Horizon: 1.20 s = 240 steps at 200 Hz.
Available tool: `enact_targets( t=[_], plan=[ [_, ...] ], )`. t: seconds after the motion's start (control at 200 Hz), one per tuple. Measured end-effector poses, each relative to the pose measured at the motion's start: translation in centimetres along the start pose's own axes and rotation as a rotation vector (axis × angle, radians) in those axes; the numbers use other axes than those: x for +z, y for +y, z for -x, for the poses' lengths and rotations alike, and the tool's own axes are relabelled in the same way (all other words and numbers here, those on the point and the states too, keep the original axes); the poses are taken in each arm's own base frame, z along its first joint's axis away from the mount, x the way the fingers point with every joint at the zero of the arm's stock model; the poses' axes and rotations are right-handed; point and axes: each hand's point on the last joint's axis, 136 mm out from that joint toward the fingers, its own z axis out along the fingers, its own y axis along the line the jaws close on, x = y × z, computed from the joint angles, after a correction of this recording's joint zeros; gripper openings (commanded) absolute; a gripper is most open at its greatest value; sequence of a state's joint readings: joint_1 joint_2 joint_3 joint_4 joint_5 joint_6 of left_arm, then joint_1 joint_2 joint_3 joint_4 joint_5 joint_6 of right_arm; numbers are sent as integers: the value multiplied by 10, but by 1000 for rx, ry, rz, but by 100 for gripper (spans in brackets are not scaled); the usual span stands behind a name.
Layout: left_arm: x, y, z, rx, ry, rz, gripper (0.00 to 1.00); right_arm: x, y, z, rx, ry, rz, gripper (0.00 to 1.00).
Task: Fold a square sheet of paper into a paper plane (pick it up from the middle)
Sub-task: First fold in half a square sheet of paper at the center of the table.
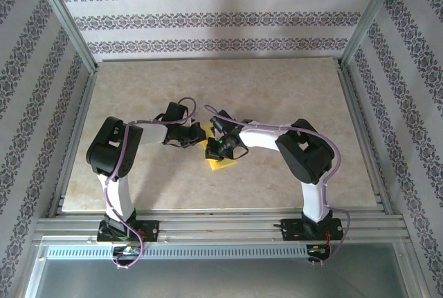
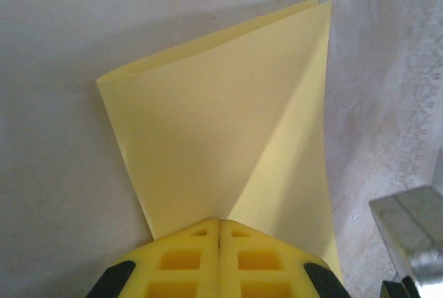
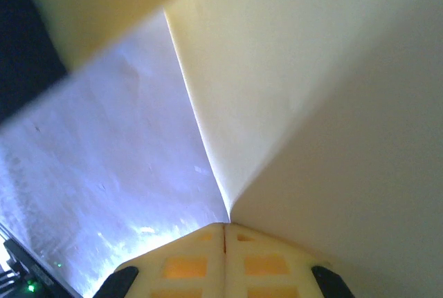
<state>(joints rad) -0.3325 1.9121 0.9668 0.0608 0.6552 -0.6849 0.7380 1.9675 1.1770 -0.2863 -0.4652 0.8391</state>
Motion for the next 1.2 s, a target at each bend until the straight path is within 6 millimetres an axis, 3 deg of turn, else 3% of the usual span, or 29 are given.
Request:
enact_targets(
  t=[0.819, 0.959, 1.094, 1.199],
  plan=[
    [0, 0, 1, 3, 1, 2, 6, -10, -16, -48, -97, 73, -43, 0],
    [-1, 0, 2, 6, 6, 12, 10, -27, -12, -52, -127, 47, -21, 0],
    [-3, -2, 3, 2, 13, 18, 19, -63, 17, -34, -180, -76, 73, 17],
    [-13, -11, 6, 1, -4, 8, 34, -101, 27, -10, -185, -217, 150, 30]
  ],
)
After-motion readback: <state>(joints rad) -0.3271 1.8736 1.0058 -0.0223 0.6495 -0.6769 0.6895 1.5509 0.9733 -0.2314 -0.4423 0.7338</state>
